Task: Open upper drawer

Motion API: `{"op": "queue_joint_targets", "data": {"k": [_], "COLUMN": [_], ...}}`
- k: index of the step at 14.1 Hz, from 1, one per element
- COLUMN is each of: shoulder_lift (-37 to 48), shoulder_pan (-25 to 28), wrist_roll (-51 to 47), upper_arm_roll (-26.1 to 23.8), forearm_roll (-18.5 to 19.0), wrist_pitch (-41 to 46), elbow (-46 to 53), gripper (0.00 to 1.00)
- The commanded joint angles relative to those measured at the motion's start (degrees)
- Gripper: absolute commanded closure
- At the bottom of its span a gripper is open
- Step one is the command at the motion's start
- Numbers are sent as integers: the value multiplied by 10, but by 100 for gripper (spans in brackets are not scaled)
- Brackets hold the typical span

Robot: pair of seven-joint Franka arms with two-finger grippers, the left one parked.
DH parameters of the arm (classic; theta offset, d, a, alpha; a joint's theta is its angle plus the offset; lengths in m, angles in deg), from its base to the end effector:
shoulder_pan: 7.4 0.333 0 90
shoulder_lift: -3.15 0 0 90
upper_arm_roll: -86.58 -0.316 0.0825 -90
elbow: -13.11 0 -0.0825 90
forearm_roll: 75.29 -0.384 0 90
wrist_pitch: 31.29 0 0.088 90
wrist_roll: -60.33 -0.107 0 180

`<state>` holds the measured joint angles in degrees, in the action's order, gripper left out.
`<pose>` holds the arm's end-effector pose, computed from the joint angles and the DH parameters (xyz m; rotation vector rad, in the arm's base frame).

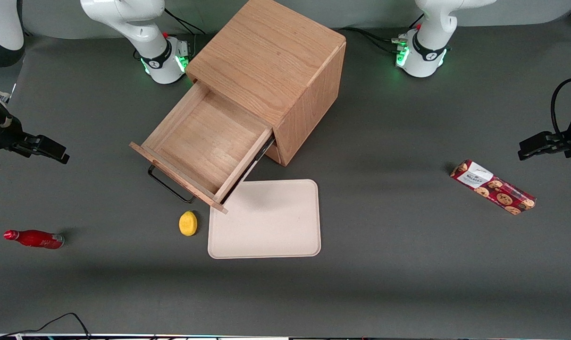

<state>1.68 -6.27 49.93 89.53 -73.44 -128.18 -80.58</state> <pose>0.5713 -0.0209 0.5902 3.0930 -0.3257 0.0508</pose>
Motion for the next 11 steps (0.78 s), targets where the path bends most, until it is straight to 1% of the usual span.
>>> {"op": "queue_joint_targets", "data": {"k": [1,5,7,11], "shoulder_lift": [-4,2,5,13], "shoulder_pan": [5,4,4,-3], "wrist_roll": [-13,-16,-23,-12], "upper_arm_roll": [1,-2,-13,-18], "forearm_roll": [16,9,7,6], "wrist_pitch": [8,10,59,74], "elbow": [16,18,16,12], "gripper": [0,0,0,0]}}
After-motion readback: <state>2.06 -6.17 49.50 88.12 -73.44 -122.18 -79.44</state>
